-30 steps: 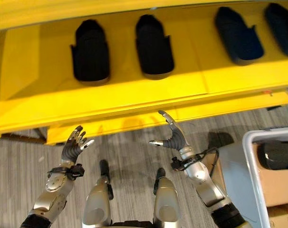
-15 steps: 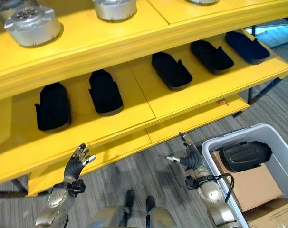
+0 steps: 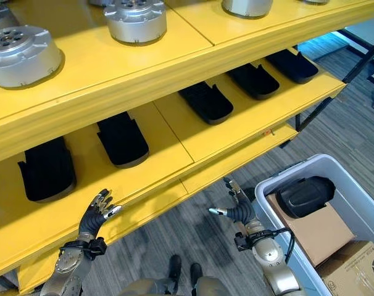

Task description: Move parts from the plastic box to the shelf.

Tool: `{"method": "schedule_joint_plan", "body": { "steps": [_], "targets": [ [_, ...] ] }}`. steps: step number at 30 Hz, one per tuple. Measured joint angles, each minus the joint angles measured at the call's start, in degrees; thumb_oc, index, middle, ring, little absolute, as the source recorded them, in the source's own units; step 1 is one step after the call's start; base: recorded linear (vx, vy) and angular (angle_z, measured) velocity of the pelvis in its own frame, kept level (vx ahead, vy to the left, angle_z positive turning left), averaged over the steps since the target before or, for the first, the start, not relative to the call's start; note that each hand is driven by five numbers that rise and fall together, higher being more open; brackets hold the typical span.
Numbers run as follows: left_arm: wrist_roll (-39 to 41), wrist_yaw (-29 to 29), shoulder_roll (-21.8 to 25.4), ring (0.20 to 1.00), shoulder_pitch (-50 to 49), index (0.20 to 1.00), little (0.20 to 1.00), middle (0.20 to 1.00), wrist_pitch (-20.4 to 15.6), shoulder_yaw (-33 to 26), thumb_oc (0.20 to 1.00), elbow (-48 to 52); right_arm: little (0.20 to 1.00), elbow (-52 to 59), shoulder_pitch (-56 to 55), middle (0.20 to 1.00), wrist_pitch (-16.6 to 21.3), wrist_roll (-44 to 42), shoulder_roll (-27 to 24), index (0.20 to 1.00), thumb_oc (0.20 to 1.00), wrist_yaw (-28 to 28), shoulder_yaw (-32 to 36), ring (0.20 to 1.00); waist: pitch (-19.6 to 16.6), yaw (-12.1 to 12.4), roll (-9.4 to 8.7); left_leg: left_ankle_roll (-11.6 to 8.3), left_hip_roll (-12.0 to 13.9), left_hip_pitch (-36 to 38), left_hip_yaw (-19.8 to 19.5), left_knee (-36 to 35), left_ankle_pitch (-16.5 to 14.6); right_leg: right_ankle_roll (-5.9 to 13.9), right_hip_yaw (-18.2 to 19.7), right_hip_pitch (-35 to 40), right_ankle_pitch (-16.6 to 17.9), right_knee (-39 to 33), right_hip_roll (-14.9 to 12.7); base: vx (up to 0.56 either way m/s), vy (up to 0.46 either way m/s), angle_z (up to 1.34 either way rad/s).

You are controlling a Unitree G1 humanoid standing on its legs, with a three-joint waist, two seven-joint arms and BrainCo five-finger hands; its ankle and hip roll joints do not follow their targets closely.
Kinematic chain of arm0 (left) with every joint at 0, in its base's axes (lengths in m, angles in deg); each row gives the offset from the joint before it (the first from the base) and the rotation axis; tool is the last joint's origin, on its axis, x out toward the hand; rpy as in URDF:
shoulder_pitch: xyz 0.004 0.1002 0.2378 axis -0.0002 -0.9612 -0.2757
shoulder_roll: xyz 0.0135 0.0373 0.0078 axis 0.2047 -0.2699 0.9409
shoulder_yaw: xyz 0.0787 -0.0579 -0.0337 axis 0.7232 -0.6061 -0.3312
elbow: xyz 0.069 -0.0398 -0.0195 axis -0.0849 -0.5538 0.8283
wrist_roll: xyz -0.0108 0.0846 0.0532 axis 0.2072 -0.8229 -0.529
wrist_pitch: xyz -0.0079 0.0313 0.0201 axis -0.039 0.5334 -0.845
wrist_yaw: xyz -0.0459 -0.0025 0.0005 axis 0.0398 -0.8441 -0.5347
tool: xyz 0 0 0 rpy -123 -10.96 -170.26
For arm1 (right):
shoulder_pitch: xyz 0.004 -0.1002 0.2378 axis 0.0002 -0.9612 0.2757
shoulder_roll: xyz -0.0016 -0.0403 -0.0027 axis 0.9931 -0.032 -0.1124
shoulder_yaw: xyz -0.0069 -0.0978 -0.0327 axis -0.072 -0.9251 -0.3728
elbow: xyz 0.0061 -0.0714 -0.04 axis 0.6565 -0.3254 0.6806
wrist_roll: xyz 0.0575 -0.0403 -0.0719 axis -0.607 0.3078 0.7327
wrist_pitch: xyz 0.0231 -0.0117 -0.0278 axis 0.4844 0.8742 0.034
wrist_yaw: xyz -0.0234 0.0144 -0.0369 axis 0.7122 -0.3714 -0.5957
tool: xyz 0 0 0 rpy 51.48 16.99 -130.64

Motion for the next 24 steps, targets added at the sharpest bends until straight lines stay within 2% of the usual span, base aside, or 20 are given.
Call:
{"method": "schedule_joint_plan", "body": {
  "steps": [2,4,6,7,8,9,10,11,12,14,16,17,19,20,22,24],
  "targets": [
    [0.0,0.0,0.1,1.0,-0.4,1.0,1.0,1.0,0.1,0.1,1.0,0.0,1.0,-0.1,0.3,1.0,-0.3,0.0,0.0,1.0,1.0,0.0,0.0,1.0,-0.1,-0.7,-0.07,-0.29,0.6,0.0,1.5,0.0,-0.3,-0.29,1.0,0.0,1.0,-0.9,0.4,-0.07,0.109,-0.44],
    [0.0,0.3,0.3,1.0,-0.3,1.0,1.0,1.0,-0.1,0.1,1.0,0.1,1.0,-0.4,1.1,1.0,-0.3,0.0,0.0,1.0,1.0,0.1,-0.3,1.0,0.0,-0.6,-0.03,0.0,1.6,-0.5,5.0,-0.1,-0.8,0.47,3.1,-2.6,1.4,1.6,1.4,-0.09,0.068,-0.8],
    [0.0,0.3,0.7,1.0,-0.2,1.0,1.0,1.0,0.1,-0.4,1.0,0.3,1.0,-0.4,3.9,1.0,-0.4,0.0,0.3,1.0,1.0,0.3,-1.4,1.0,-0.1,-0.3,-0.13,0.52,3.0,-2.0,10.9,-0.1,-0.7,0.89,2.0,-6.7,1.3,3.2,1.2,-0.05,0.002,-1.53],
    [0.0,0.4,0.7,1.0,-0.5,1.0,1.0,1.0,0.1,-0.9,1.0,0.5,1.0,-1.0,6.0,1.0,-0.4,0.1,0.8,1.0,1.0,0.4,-1.9,1.0,0.2,1.4,0.41,2.12,4.8,-3.1,15.6,-0.1,-0.9,0.86,-5.0,-9.2,1.1,4.6,-0.6,-0.01,-0.013,-2.24],
    [0.0,0.6,0.5,1.0,-1.1,1.0,1.0,1.0,-0.1,-2.5,1.0,0.8,1.0,-1.6,7.8,1.0,-0.5,0.1,1.9,1.0,1.0,0.7,-2.4,1.0,0.5,2.5,0.91,4.21,6.7,-3.5,20.0,0.1,-1.2,0.83,-16.1,-10.7,1.3,5.3,-3.4,0.1,-0.007,-2.4],
    [0.1,0.6,0.4,1.0,-1.1,1.0,1.0,1.0,0.0,-3.1,1.0,0.8,1.0,-2.1,8.4,1.0,-0.6,0.4,2.3,1.0,1.0,0.7,-2.9,1.0,0.5,3.5,0.83,3.64,7.2,-3.5,21.8,0.1,-2.1,1.54,-24.1,-11.3,1.5,5.0,-6.8,0.11,0.01,-1.83],
    [0.1,0.5,0.8,1.0,-0.8,1.0,1.0,1.0,0.1,-3.3,1.0,0.7,1.0,-2.4,8.5,1.0,-0.7,0.6,2.0,1.0,1.0,0.8,-3.3,1.0,0.5,3.5,0.65,3.05,7.3,-3.3,22.6,0.3,-2.9,2.41,-24.9,-11.0,2.1,4.4,-8.8,0.14,-0.015,-1.34],
    [0.1,0.5,0.7,1.0,-0.5,1.0,1.0,1.0,0.1,-3.1,1.0,0.5,1.0,-2.4,8.1,1.0,-0.8,1.1,2.0,1.0,1.0,1.1,-3.4,1.0,0.5,2.3,0.6,3.29,7.4,-2.9,23.2,0.2,-3.2,4.81,-24.6,-10.7,3.6,2.5,-11.0,0.16,-0.076,-0.92],
    [0.0,0.5,0.7,1.0,0.0,1.0,1.0,1.0,0.1,-3.1,1.0,-0.3,1.0,-2.4,8.2,1.0,-0.8,1.1,2.0,1.0,1.0,1.1,-3.7,1.0,1.1,2.1,0.56,3.23,7.6,-2.2,24.2,-0.1,-3.2,7.02,-24.2,-11.0,5.0,0.7,-12.4,0.18,-0.123,-0.84],
    [0.0,0.4,0.6,1.0,0.2,1.0,1.0,1.0,0.1,-3.1,1.0,-1.5,1.0,-2.2,7.1,1.0,-1.0,1.1,2.0,1.0,1.0,1.1,-3.6,1.0,1.1,1.2,-0.17,2.9,7.5,-1.5,24.3,-0.4,-3.6,8.95,-22.9,-11.3,7.0,-3.8,-14.0,0.12,-0.108,-0.49],
    [0.0,0.4,0.2,1.0,0.2,1.0,1.0,1.0,0.2,-3.1,1.0,-1.7,1.0,-2.5,6.1,1.0,-1.4,1.1,2.0,1.0,1.0,1.3,-3.5,1.0,1.4,0.0,-1.07,2.4,7.4,-0.8,23.9,-0.4,-3.7,8.69,-23.0,-11.0,9.4,-7.1,-15.3,0.22,-0.181,-0.03],
    [-0.1,0.5,-0.1,1.0,0.2,1.0,1.0,1.0,0.2,-3.0,1.0,-1.7,1.0,-2.6,5.4,1.0,-1.5,1.1,2.0,1.0,1.0,1.4,-3.5,1.0,1.7,-0.4,-1.58,1.03,7.6,0.1,23.7,-0.4,-3.7,8.37,-22.9,-10.0,11.5,-7.4,-15.5,0.24,-0.185,0.08],
    [-0.2,0.4,-0.5,1.0,0.1,1.0,1.0,1.0,0.3,-2.9,1.0,-1.6,1.0,-2.7,5.1,1.0,-1.7,1.1,1.9,1.0,1.0,1.4,-3.5,1.0,1.7,-1.0,-1.33,-0.42,8.6,0.7,22.7,-0.5,-3.8,7.79,-22.6,-9.1,14.8,-7.8,-14.2,0.16,-0.177,0.18],
    [-0.2,0.5,-1.3,1.0,-0.2,1.0,1.0,1.0,0.4,-2.4,1.0,-1.5,1.0,-2.8,4.9,1.0,-1.9,1.1,1.3,1.0,1.0,1.5,-3.5,1.0,1.4,-1.6,-0.44,-2.36,10.5,1.3,21.2,-0.4,-3.3,6.41,-21.4,-7.9,16.4,-8.3,-11.6,0.26,-0.246,0.08],
    [-0.1,0.5,-2.9,1.0,0.0,1.0,1.0,1.0,0.4,-2.2,1.0,-1.2,1.0,-2.8,5.2,1.0,-1.9,1.1,0.7,1.0,1.0,1.6,-2.8,1.0,1.3,-1.4,0.61,-4.0,13.4,2.0,20.4,-0.4,-3.5,4.62,-22.4,-7.2,15.4,-8.3,-8.8,0.3,-0.26,-0.01],
    [-0.1,0.4,-3.9,1.0,0.9,1.0,1.0,1.0,0.5,-1.6,1.0,-1.2,1.0,-2.7,5.3,1.0,-1.9,1.1,-0.6,1.0,1.0,1.8,-2.0,1.0,1.2,-2.6,1.07,-4.89,15.3,2.2,18.6,-0.1,-3.1,2.75,-24.4,-6.2,14.2,-8.3,-6.9,0.23,-0.265,0.2]
  ]
}}
